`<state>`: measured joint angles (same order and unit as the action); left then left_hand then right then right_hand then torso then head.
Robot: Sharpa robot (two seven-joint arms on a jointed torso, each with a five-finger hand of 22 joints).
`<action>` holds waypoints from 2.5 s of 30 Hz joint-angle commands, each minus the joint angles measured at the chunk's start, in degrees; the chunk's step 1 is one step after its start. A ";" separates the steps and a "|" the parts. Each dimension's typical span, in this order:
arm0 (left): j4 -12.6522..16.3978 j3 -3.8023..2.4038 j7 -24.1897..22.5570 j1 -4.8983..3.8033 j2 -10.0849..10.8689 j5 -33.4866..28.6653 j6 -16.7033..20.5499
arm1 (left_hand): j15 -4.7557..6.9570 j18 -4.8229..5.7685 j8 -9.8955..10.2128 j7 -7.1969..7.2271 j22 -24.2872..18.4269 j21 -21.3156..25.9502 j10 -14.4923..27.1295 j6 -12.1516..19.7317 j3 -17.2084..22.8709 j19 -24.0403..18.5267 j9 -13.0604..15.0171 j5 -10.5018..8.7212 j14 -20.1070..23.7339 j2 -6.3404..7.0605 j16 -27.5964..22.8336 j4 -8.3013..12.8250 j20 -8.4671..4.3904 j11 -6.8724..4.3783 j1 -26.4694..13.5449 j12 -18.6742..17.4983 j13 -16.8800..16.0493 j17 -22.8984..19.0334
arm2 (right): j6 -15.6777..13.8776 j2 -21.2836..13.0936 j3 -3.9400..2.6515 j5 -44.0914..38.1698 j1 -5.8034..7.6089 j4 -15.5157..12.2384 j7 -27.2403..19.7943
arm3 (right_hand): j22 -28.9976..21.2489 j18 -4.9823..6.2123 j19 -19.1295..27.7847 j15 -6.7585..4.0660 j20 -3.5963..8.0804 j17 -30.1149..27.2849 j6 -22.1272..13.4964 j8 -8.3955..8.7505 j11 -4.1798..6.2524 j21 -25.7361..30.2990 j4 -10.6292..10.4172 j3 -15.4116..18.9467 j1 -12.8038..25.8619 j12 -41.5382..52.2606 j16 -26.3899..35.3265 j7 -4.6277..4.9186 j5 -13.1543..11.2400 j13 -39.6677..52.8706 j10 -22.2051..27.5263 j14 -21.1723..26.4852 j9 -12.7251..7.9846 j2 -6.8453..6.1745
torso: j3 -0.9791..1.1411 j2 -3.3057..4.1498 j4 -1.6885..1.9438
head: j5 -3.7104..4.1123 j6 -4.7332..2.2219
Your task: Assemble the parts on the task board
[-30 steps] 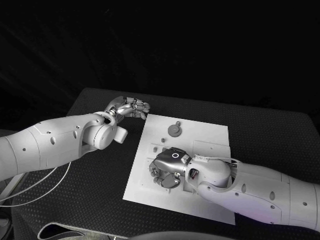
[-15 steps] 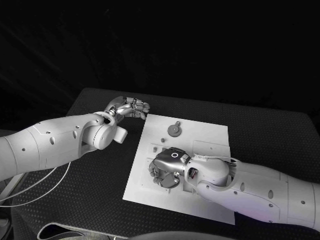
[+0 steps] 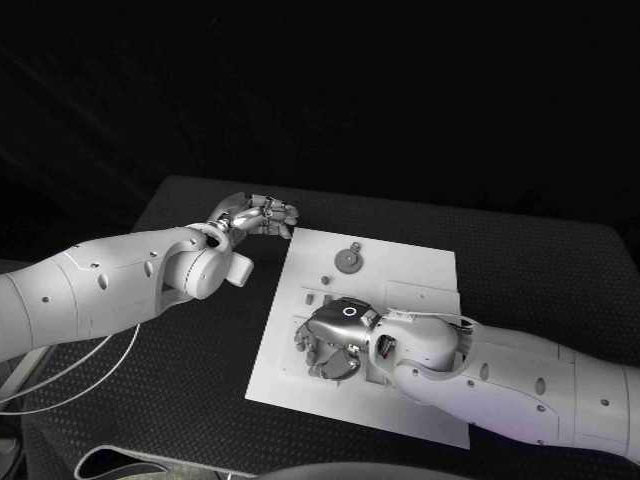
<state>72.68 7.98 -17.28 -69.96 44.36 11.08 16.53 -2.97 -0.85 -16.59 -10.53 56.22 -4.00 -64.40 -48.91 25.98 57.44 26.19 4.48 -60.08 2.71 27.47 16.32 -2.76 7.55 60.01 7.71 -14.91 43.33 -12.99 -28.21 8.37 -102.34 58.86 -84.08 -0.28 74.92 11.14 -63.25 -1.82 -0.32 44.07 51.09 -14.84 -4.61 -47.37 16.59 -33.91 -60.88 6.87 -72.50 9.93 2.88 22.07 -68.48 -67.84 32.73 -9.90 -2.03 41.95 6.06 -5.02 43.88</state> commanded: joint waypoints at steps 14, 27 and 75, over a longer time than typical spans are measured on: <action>-0.08 -0.05 -0.32 -0.06 -0.10 0.11 -0.95 | -0.02 0.54 -0.39 0.06 -0.08 0.04 0.41 -0.14 -0.14 -0.40 -0.08 -0.15 0.11 -0.16 -0.25 0.02 0.07 -0.14 -0.32 -0.33 0.07 0.07 | -3.59 -1.77 0.09 2.36 -0.15 -1.70 -1.23 | 0.99 3.86 0.07 0.22 0.02 0.17 -0.87 0.50 -0.19 0.10 -0.03 1.38 -0.31 -0.49 -0.62 0.08 -0.08 -0.08 0.62 -0.08 -0.13 -0.93 | 0.07 -0.01 0.02 | 0.31 -0.21; -0.81 -0.03 0.17 -0.06 -0.03 -0.21 -1.16 | -0.06 0.58 -0.37 0.02 -0.13 0.05 0.56 -0.06 -0.42 -0.43 -0.15 -0.21 0.14 0.08 -0.34 -0.16 0.11 -0.06 -0.90 -0.42 0.12 0.12 | -7.68 -6.07 -1.32 8.74 3.26 -4.66 -3.39 | 0.79 3.86 -0.71 0.90 0.21 0.19 -2.90 1.44 -0.90 -0.12 -1.54 3.42 3.31 -1.49 -1.25 0.96 -0.07 -0.23 2.35 -0.51 -0.48 -2.44 | 0.12 -0.08 -0.28 | 1.90 -2.09; -4.96 0.12 -0.45 1.78 -1.61 -0.49 -3.84 | -0.14 0.57 -0.51 0.09 -0.26 0.11 1.14 -0.13 -0.82 -0.71 -0.28 -0.05 0.40 0.29 -0.65 -0.10 0.16 0.18 -1.88 -0.75 0.32 0.26 | 26.87 -24.66 0.18 39.67 9.64 -8.20 21.03 | 1.16 3.86 -3.82 -5.68 4.32 12.46 4.21 -1.24 6.04 -4.65 -12.58 6.16 21.96 51.42 -12.22 -4.84 -0.05 48.50 -1.02 -5.31 5.20 4.12 | 0.95 -2.95 -2.77 | 5.67 -2.51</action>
<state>67.46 8.12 -17.17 -68.18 42.89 10.62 14.80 -2.97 -0.86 -16.80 -10.52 56.03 -4.00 -63.77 -48.91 25.37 57.23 26.01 4.48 -60.08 2.87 27.02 16.03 -2.56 7.77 58.49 7.25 -14.64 43.51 11.07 -52.74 8.54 -64.21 68.61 -92.13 16.92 74.91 13.35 -67.42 -7.59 3.52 56.61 55.60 -16.36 1.67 -51.81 4.29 -27.79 -39.55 58.08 -84.70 4.62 2.89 70.59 -69.65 -72.97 38.07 -5.80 -0.96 39.17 3.35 0.49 41.23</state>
